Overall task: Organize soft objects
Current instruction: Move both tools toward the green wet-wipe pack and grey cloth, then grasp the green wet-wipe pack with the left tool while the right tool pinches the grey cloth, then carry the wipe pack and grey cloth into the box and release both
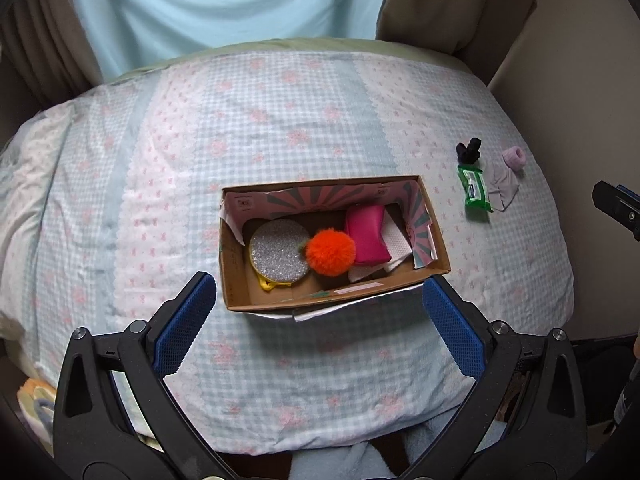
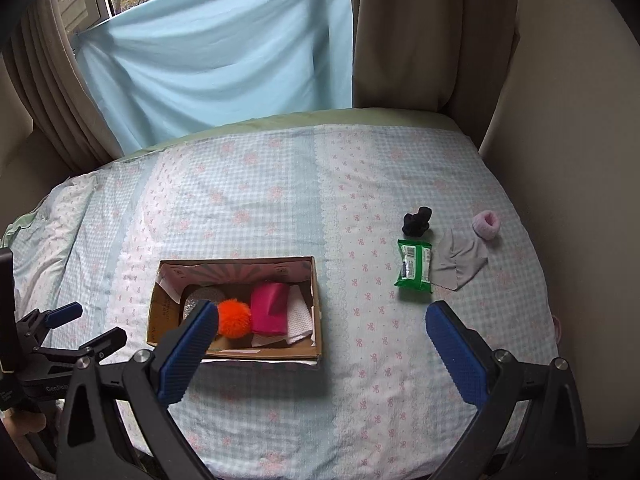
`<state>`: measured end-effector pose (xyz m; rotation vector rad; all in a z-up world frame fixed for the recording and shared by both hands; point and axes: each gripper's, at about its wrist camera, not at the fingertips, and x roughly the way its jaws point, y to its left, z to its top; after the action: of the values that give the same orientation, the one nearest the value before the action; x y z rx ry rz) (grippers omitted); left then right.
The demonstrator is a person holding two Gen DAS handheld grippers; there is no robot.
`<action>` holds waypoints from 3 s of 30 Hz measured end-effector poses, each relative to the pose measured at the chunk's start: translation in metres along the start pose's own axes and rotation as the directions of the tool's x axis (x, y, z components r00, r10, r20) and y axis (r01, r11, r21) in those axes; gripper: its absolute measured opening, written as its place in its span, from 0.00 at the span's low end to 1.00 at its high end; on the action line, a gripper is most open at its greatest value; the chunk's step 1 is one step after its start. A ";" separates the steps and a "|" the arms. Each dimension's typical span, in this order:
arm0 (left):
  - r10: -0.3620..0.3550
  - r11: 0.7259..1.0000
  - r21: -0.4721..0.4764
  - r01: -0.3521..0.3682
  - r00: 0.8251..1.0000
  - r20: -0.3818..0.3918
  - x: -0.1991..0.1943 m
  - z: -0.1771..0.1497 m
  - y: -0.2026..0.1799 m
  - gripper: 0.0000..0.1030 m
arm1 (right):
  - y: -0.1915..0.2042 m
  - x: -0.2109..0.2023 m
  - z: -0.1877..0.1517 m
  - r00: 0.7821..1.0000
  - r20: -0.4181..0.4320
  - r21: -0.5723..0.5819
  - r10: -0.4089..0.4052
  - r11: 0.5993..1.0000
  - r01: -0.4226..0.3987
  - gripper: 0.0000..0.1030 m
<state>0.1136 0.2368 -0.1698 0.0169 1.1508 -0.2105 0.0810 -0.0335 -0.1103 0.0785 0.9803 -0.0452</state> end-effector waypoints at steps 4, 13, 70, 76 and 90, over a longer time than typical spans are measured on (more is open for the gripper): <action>0.028 1.000 0.000 -0.028 0.998 0.059 -0.018 0.004 -0.042 1.00 | -0.042 -0.013 0.002 0.999 0.036 -0.034 0.001 0.999 0.000 1.00; 0.077 0.994 -0.091 -0.063 0.985 0.154 -0.036 0.016 -0.167 1.00 | -0.166 -0.017 0.017 0.993 0.114 -0.073 0.027 0.997 -0.018 1.00; -0.046 0.998 0.039 0.051 0.993 -0.113 0.406 0.114 -0.361 0.49 | -0.288 0.364 -0.035 0.991 0.021 -0.343 0.131 0.932 -0.116 0.31; -0.054 0.998 0.030 0.058 0.992 -0.116 0.402 0.110 -0.359 0.48 | -0.279 0.361 -0.036 0.991 0.012 -0.347 0.136 0.930 -0.123 0.11; -0.073 0.997 0.019 0.075 0.993 -0.088 0.378 0.103 -0.353 0.46 | -0.290 0.340 -0.028 0.986 0.030 -0.236 0.165 0.960 -0.154 0.05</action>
<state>0.2930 -0.1810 -0.4374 0.0026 1.2370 -0.2906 0.2253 -0.3208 -0.4215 -0.0592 0.9209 0.2156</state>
